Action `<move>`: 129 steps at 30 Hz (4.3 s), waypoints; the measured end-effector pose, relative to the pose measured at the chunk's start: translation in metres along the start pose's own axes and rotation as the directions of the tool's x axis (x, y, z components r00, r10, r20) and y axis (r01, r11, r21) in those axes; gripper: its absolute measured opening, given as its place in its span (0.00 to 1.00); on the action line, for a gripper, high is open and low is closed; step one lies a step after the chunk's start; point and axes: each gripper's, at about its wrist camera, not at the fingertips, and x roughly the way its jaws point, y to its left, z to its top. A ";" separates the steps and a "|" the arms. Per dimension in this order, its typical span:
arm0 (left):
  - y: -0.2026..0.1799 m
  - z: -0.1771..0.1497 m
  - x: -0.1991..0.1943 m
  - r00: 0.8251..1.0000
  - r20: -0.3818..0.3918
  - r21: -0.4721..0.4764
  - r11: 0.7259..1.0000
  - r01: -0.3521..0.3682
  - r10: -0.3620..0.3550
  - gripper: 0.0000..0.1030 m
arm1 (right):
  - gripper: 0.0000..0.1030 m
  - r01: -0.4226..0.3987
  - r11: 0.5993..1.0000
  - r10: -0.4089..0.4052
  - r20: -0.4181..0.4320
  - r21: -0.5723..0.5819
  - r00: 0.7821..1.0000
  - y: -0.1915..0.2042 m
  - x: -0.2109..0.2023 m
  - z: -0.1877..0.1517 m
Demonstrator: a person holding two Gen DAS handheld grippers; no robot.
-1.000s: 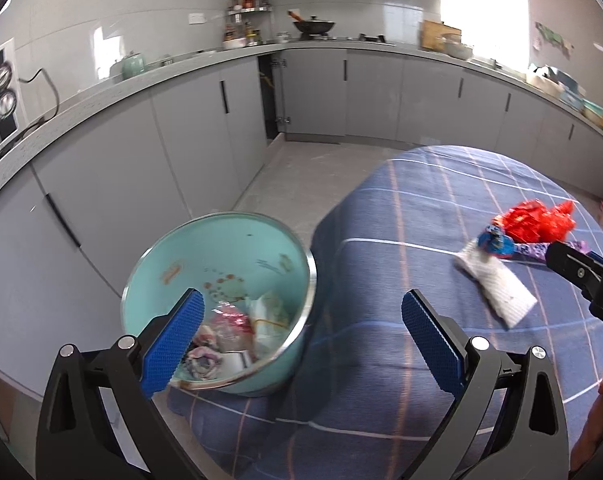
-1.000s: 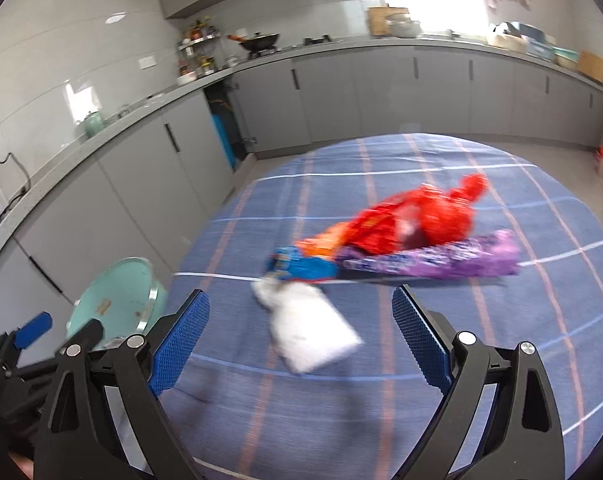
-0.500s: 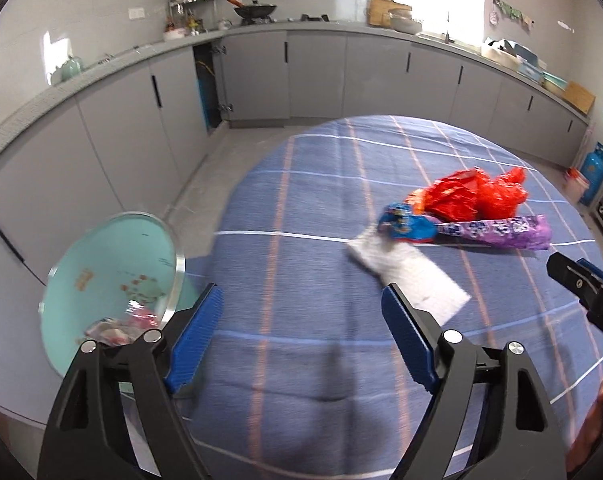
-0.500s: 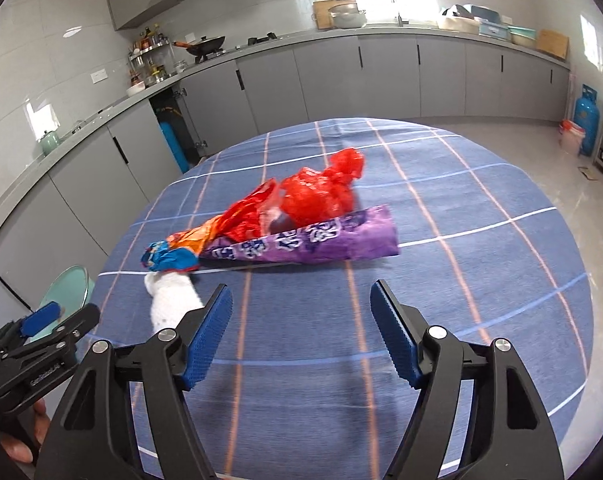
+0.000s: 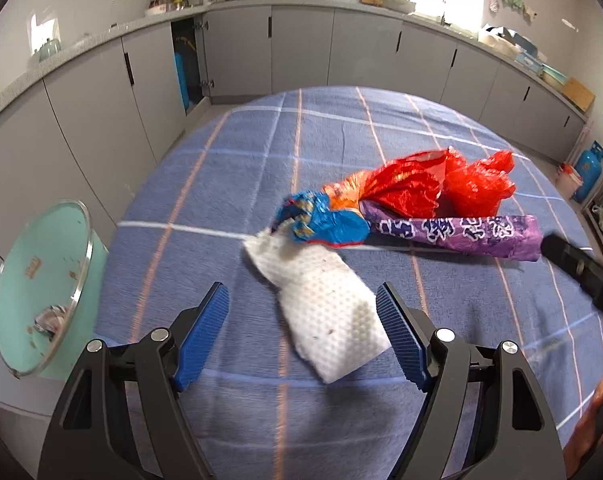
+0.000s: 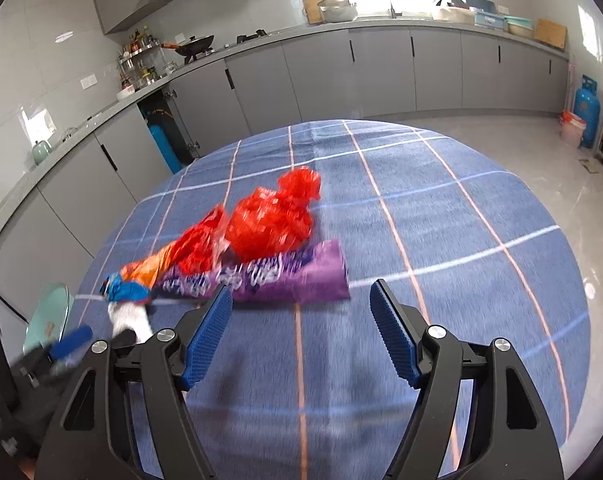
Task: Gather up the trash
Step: 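Grasp the white paper towel with the left tool while the right grasps the purple wrapper, then carry the paper towel and purple wrapper over the teal bin with both tools, then open both tools to drop the paper towel and wrapper into the bin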
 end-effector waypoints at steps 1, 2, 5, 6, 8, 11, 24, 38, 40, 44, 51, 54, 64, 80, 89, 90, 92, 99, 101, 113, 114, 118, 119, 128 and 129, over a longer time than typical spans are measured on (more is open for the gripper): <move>0.000 -0.001 0.003 1.000 -0.007 -0.010 1.000 -0.006 0.006 0.73 | 0.75 0.000 1.000 0.000 -0.005 0.000 1.000 -0.002 0.005 0.005; -0.001 -0.002 0.007 1.000 -0.015 -0.022 1.000 -0.011 0.011 0.72 | 0.77 -0.006 1.000 0.006 -0.016 -0.006 1.000 -0.003 0.011 0.008; -0.001 -0.003 0.014 0.999 -0.048 -0.034 0.999 0.004 -0.005 0.65 | 0.78 -0.017 1.000 0.016 -0.071 -0.002 0.997 -0.008 0.033 0.016; -0.001 -0.003 0.014 0.999 -0.043 -0.038 0.999 0.012 -0.013 0.62 | 0.78 -0.030 1.000 0.030 -0.094 0.005 0.995 -0.009 0.041 0.017; 0.001 -0.004 0.013 0.999 -0.038 -0.045 0.998 0.033 -0.035 0.50 | 0.78 -0.041 0.999 0.042 -0.126 0.004 0.991 -0.008 0.052 0.017; 0.003 -0.005 0.012 0.997 -0.033 -0.043 0.996 0.074 -0.076 0.34 | 0.64 -0.073 0.997 0.070 -0.160 -0.010 0.985 -0.001 0.059 0.013; 0.022 -0.028 -0.016 0.979 -0.019 -0.040 0.978 0.203 -0.204 0.16 | 0.19 -0.139 0.989 0.137 -0.056 -0.047 0.989 0.017 -0.013 -0.017; 0.056 -0.039 -0.059 0.981 0.051 -0.054 0.980 0.189 -0.187 0.16 | 0.06 -0.166 0.981 0.175 0.077 -0.100 0.982 0.046 -0.099 -0.026; 0.056 -0.037 -0.067 0.980 0.074 -0.044 0.981 0.190 -0.187 0.16 | 0.06 -0.164 0.981 0.174 0.093 -0.105 0.980 0.049 -0.105 -0.023; 0.057 -0.034 -0.084 0.977 0.120 -0.019 0.983 0.182 -0.179 0.16 | 0.05 -0.181 0.977 0.194 0.122 -0.110 0.973 0.053 -0.117 -0.018; 0.067 -0.030 -0.105 0.969 0.169 -0.009 0.983 0.184 -0.180 0.16 | 0.05 -0.217 0.967 0.238 0.176 -0.132 0.955 0.065 -0.142 -0.003; 0.074 -0.027 -0.115 0.966 0.196 -0.008 0.985 0.172 -0.167 0.16 | 0.05 -0.234 0.959 0.264 0.205 -0.159 0.943 0.075 -0.157 0.006; 0.121 -0.021 -0.139 0.961 0.262 -0.065 0.992 0.105 -0.084 0.16 | 0.05 -0.337 0.919 0.374 0.180 -0.206 0.910 0.130 -0.152 0.008; 0.227 -0.027 -0.149 0.964 0.242 -0.189 0.980 -0.063 0.109 0.16 | 0.05 -0.489 0.824 0.523 0.049 -0.286 0.851 0.255 -0.098 -0.016; 0.270 -0.034 -0.136 0.968 0.203 -0.259 0.961 -0.093 0.148 0.16 | 0.05 -0.516 0.789 0.547 0.000 -0.333 0.837 0.306 -0.074 -0.034; 0.272 -0.035 -0.134 0.969 0.197 -0.261 0.961 -0.093 0.147 0.16 | 0.05 -0.521 0.785 0.550 -0.010 -0.335 0.835 0.311 -0.069 -0.037; 0.275 -0.036 -0.127 0.972 0.181 -0.263 0.960 -0.100 0.151 0.16 | 0.05 -0.521 0.782 0.548 -0.022 -0.343 0.836 0.318 -0.062 -0.040; 0.289 -0.037 -0.108 0.978 0.137 -0.271 0.955 -0.118 0.159 0.16 | 0.05 -0.528 0.775 0.539 -0.072 -0.348 0.839 0.342 -0.032 -0.053; 0.290 -0.037 -0.103 0.979 0.125 -0.270 0.955 -0.123 0.162 0.16 | 0.05 -0.527 0.774 0.536 -0.077 -0.351 0.840 0.347 -0.025 -0.056; 0.303 -0.034 -0.066 0.987 0.049 -0.275 0.952 -0.137 0.156 0.16 | 0.05 -0.520 0.779 0.498 -0.158 -0.351 0.853 0.373 0.027 -0.074; 0.305 -0.034 -0.062 0.987 0.038 -0.278 0.950 -0.141 0.157 0.16 | 0.05 -0.517 0.781 0.490 -0.169 -0.351 0.855 0.375 0.033 -0.077; 0.311 -0.037 -0.053 0.987 0.008 -0.282 0.947 -0.152 0.161 0.16 | 0.06 -0.537 0.779 0.483 -0.236 -0.324 0.843 0.375 0.052 -0.087; 0.311 -0.038 -0.051 0.987 0.004 -0.280 0.947 -0.156 0.164 0.16 | 0.06 -0.539 0.778 0.481 -0.246 -0.323 0.842 0.374 0.055 -0.089; 0.309 -0.046 -0.046 0.985 -0.024 -0.270 0.948 -0.171 0.171 0.17 | 0.33 -0.551 0.775 0.476 -0.288 -0.309 0.831 0.362 0.056 -0.093; 0.308 -0.047 -0.046 0.984 -0.027 -0.268 0.948 -0.175 0.174 0.17 | 0.33 -0.553 0.778 0.485 -0.274 -0.299 0.830 0.358 0.052 -0.090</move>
